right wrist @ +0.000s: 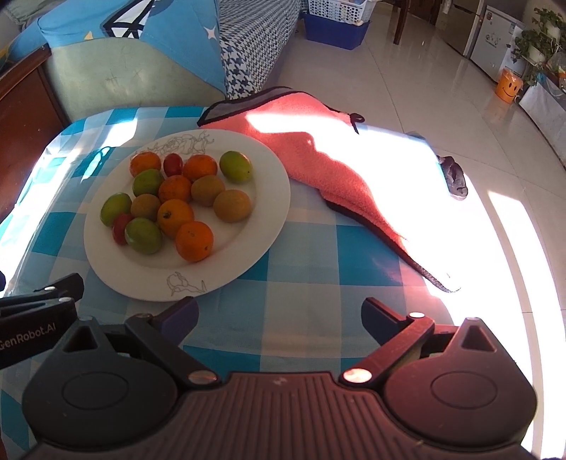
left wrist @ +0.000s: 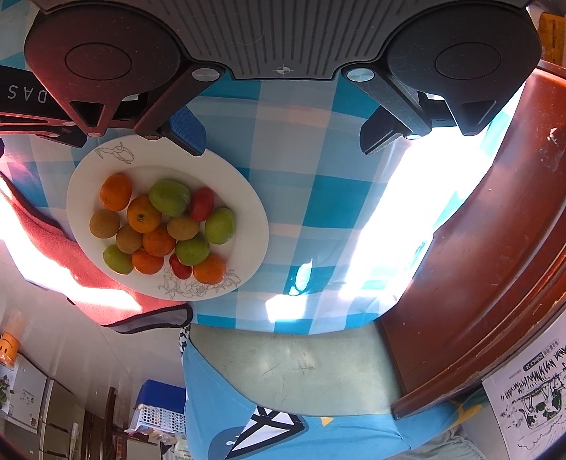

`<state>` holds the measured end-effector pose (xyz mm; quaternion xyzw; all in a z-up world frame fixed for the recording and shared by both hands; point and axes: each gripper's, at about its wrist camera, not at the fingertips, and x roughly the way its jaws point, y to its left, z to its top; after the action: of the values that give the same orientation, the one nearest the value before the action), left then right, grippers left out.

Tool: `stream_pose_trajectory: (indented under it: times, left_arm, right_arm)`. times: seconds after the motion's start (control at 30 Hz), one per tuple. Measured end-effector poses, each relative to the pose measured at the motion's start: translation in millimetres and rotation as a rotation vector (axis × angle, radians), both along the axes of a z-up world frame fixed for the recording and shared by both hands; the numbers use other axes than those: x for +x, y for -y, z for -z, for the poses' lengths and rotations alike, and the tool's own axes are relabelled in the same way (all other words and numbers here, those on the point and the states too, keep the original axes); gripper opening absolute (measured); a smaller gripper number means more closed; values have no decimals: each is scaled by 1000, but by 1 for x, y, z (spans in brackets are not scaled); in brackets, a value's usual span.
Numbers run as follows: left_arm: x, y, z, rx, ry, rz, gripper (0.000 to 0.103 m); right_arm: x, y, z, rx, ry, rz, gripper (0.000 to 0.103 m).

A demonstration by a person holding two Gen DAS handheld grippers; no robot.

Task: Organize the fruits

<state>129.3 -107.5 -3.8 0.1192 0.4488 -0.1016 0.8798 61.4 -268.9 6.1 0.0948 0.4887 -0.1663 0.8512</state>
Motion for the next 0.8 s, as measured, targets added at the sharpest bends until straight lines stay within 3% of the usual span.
stream_pose_trajectory:
  times: [0.8]
  left_arm:
    - [-8, 8, 6, 68, 29, 15, 95]
  right_arm:
    - [4, -9, 1, -91, 19, 3, 99]
